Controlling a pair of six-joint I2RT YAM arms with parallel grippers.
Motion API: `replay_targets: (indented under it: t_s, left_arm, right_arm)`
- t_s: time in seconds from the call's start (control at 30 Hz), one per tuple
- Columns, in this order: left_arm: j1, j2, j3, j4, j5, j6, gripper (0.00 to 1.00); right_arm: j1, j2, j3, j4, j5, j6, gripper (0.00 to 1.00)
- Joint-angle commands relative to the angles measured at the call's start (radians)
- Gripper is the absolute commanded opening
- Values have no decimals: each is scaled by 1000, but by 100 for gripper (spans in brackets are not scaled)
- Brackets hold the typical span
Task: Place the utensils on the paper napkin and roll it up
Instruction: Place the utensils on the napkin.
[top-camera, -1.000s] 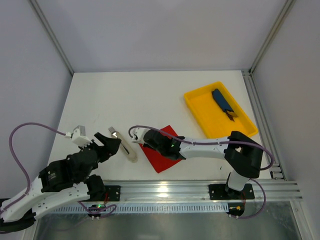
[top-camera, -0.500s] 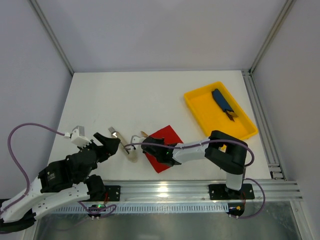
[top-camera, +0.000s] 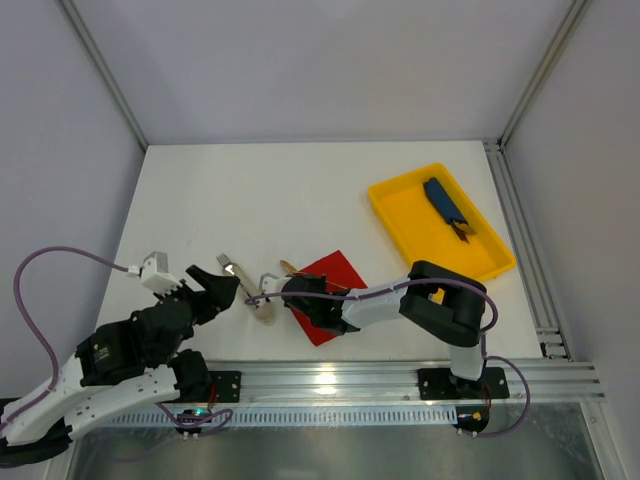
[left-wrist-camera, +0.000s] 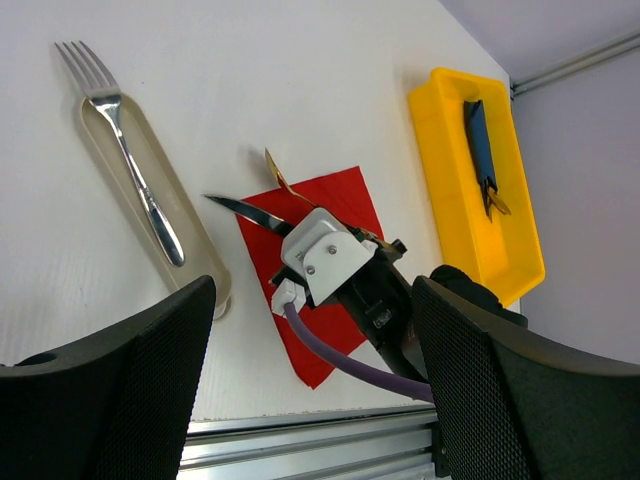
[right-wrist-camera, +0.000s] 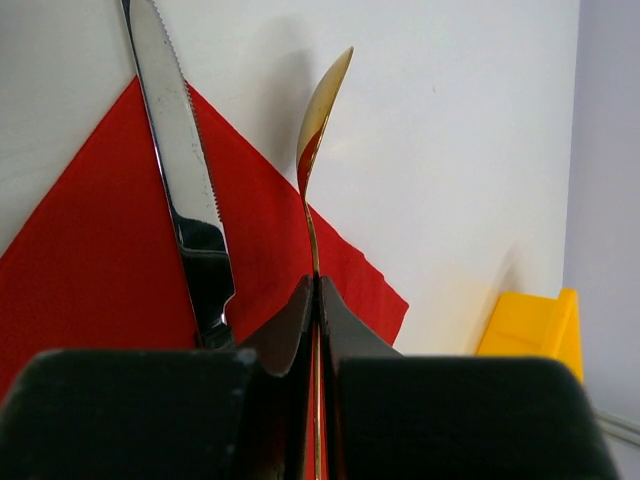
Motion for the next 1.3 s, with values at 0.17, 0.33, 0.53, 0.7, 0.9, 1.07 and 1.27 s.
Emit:
replay_targets:
  t_s: [0.17, 0.33, 0.53, 0.7, 0.9, 1.07, 1.27]
  left_arm:
    - [1, -8, -3, -3, -32, 10, 81]
    - [-1, -11, -4, -6, -30, 5, 81]
    - [-1, -16, -3, -16, -33, 0, 81]
    - [-1, -16, -3, -17, -32, -3, 81]
    - [-1, -19, -1, -22, -32, -6, 81]
    - [1, -22, 0, -26, -32, -7, 81]
    - [1, -25, 0, -29, -32, -14, 81]
  right_arm:
    - [4, 19, 16, 100, 13, -30, 4]
    - [3, 46, 23, 111, 12, -36, 4]
    - [1, 47, 20, 116, 10, -28, 4]
    - [1, 44, 25, 103, 6, -14, 8]
    - [-2, 39, 29, 83, -5, 1, 13]
    - [-2, 32, 28, 73, -11, 15, 18]
    - [-2, 13, 25, 68, -14, 24, 22]
